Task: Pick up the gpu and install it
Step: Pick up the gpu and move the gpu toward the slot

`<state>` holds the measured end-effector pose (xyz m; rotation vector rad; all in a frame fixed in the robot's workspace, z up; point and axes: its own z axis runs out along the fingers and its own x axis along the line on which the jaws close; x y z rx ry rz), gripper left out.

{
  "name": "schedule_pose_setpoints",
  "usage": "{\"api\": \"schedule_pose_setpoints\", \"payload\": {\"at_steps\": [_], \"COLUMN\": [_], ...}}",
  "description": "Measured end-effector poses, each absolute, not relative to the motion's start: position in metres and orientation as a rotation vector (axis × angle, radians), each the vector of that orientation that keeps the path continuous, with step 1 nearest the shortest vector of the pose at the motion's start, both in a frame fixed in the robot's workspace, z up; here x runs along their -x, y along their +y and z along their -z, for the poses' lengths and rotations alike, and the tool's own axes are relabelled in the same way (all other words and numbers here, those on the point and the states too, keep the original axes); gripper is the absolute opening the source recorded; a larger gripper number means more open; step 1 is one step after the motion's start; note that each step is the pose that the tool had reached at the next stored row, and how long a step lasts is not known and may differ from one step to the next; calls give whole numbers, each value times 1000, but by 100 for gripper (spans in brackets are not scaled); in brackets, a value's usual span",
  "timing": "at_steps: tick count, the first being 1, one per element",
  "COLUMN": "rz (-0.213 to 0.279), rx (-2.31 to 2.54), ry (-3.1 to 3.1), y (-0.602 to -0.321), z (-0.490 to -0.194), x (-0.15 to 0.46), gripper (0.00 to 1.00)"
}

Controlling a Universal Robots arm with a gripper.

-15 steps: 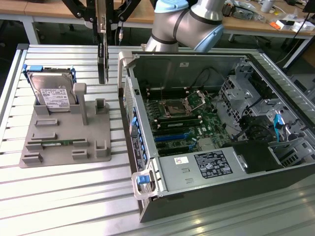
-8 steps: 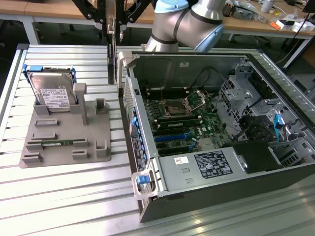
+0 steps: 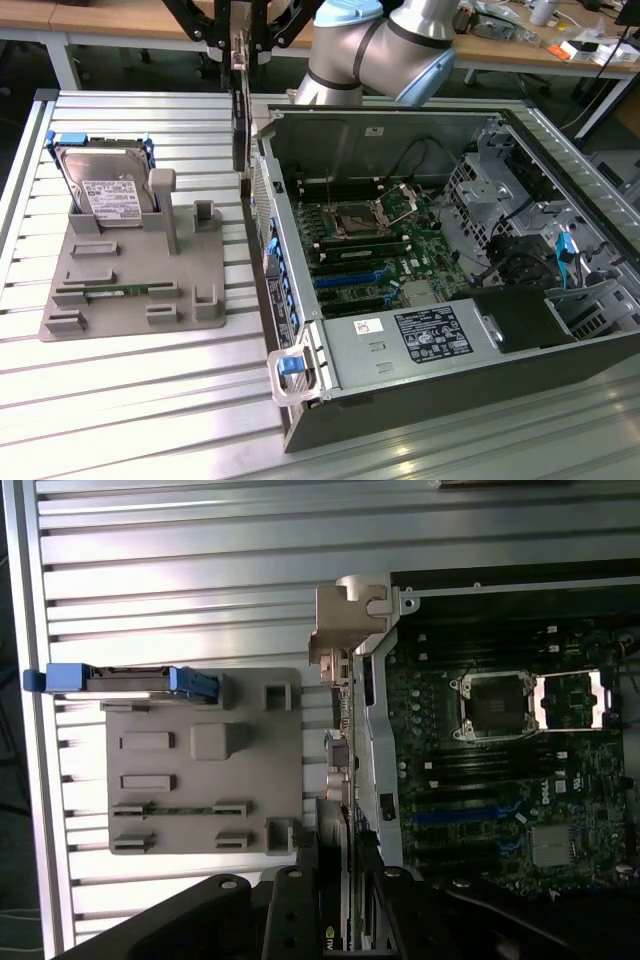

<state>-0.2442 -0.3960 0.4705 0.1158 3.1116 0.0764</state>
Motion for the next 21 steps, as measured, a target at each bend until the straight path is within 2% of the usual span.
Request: {"api": "schedule_pose_setpoints", "payload": {"at_steps": [21], "rz": [-76], "rx": [-116], "ry": [3112], "y": [-396], "z": [-469], "x": [210], "gripper": [26]}}
